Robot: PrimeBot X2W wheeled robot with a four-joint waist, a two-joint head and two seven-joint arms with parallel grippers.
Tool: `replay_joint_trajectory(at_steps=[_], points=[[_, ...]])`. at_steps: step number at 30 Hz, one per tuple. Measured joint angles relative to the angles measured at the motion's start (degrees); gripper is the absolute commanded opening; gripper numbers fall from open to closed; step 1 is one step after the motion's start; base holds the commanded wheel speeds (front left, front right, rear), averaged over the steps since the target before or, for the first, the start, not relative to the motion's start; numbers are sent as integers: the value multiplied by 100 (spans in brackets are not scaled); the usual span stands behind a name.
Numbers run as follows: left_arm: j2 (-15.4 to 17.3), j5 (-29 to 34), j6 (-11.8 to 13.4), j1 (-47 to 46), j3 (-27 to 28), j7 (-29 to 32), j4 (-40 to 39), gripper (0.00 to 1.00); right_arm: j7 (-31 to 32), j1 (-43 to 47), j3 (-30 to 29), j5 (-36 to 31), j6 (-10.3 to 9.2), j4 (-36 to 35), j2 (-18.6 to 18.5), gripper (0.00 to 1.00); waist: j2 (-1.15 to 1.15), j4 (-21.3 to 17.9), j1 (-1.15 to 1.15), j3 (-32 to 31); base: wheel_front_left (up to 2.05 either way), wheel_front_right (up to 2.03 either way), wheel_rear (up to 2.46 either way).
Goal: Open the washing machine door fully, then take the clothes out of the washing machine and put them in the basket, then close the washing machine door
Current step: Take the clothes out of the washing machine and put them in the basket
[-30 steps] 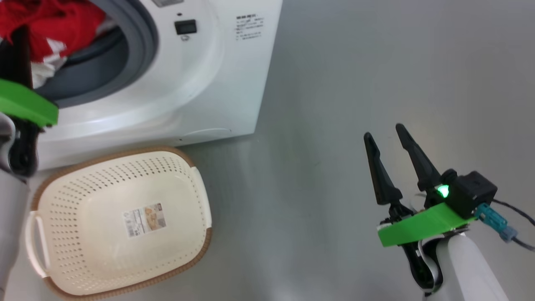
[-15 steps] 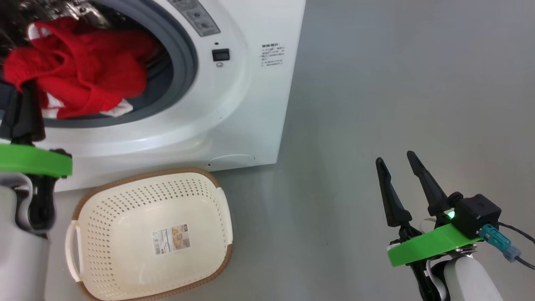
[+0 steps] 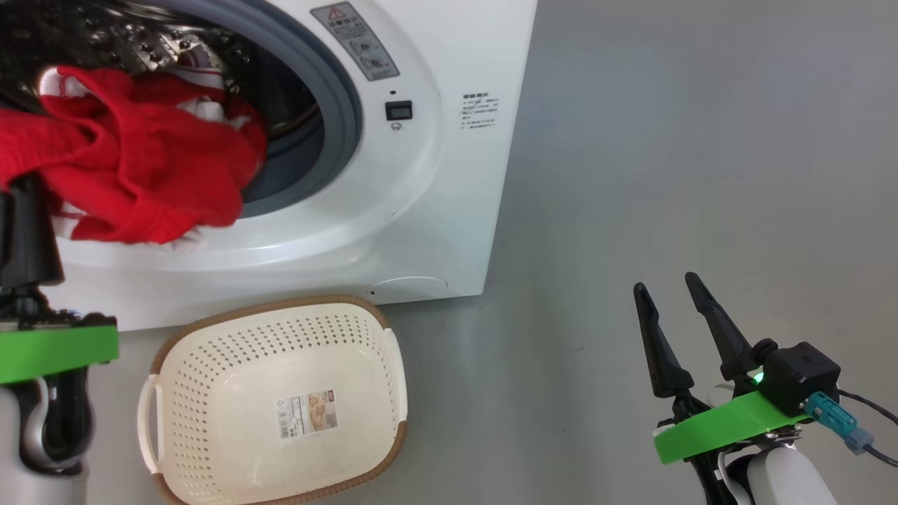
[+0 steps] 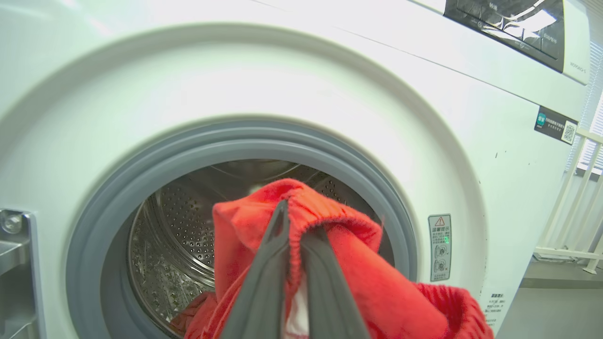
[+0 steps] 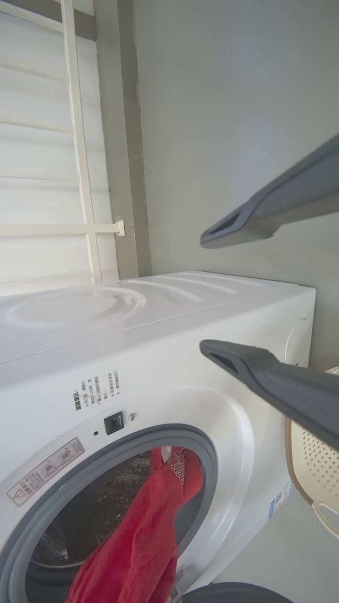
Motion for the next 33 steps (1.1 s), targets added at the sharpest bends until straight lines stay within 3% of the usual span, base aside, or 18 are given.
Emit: replay_joint_trajectory(at_steps=[8, 15, 26, 33], points=[[-167, 97, 0, 544, 204, -2, -1143, 0, 0, 1, -7, 0, 0, -8, -29, 100, 0, 108, 0, -6, 0, 0, 0], [-230, 225, 0, 969, 42, -2, -1269, 0, 0, -1, 7, -1, 0, -21, -31, 100, 0, 146, 0, 67, 0, 0, 0], [-405, -24, 0, 1262, -605, 0, 369, 0, 0, -22, 41, -2, 0, -73, -26, 100, 0, 79, 0, 389, 0, 0, 0], [-370, -67, 0, 915, -895, 1, 1455, 0, 0, -198, 54, -38, 0, -127, -9, 100, 0, -2, 0, 674, 0, 0, 0]])
